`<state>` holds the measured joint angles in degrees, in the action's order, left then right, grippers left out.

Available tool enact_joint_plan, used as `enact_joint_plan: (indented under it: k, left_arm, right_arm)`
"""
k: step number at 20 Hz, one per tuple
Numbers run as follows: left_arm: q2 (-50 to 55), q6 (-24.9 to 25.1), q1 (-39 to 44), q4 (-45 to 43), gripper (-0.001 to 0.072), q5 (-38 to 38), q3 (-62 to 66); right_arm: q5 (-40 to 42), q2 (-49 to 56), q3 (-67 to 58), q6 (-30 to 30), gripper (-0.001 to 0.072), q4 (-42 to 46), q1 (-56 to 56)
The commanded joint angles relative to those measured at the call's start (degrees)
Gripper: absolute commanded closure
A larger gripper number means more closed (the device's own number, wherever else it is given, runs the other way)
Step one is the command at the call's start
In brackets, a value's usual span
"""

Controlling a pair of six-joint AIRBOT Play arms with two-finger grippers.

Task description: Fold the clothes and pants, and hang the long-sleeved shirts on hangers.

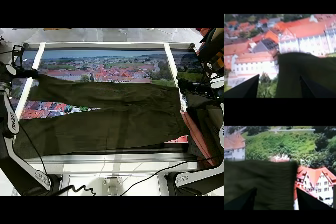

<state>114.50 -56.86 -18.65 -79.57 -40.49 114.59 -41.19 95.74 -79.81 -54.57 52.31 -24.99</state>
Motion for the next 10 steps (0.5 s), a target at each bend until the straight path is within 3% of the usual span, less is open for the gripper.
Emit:
enact_joint_plan:
  k: [1,3,4,6,8,10]
  left_arm:
    - [-1.38,-10.99,0.13,-7.39,0.0126,1.62,0.09]
    - [-3.67,-21.66,-0.39,-16.46,0.0133,-3.63,0.09]
    - [-4.68,-25.64,-0.81,-18.49,0.0170,-7.82,0.09]
    - [-6.12,-33.20,-2.45,-17.42,0.0215,-19.61,0.09]
    - [-5.97,-34.05,-4.83,-11.85,0.0215,-31.98,0.07]
    - [-5.03,-34.10,-7.04,-4.59,0.0214,-39.34,-0.02]
  right_arm:
    - [0.22,0.00,-0.04,-0.09,0.0154,-0.02,0.04]
    - [-0.02,0.00,-0.04,-0.09,0.0154,-0.02,0.04]
    - [-0.20,0.00,-0.04,-0.09,0.0154,-0.02,0.04]
    - [-0.57,0.00,-0.04,-0.09,0.0155,-0.02,0.04]
    - [-1.36,0.00,-0.04,-0.07,0.0155,0.02,0.04]
    - [-1.51,0.00,-0.04,-0.07,0.0155,0.00,0.04]
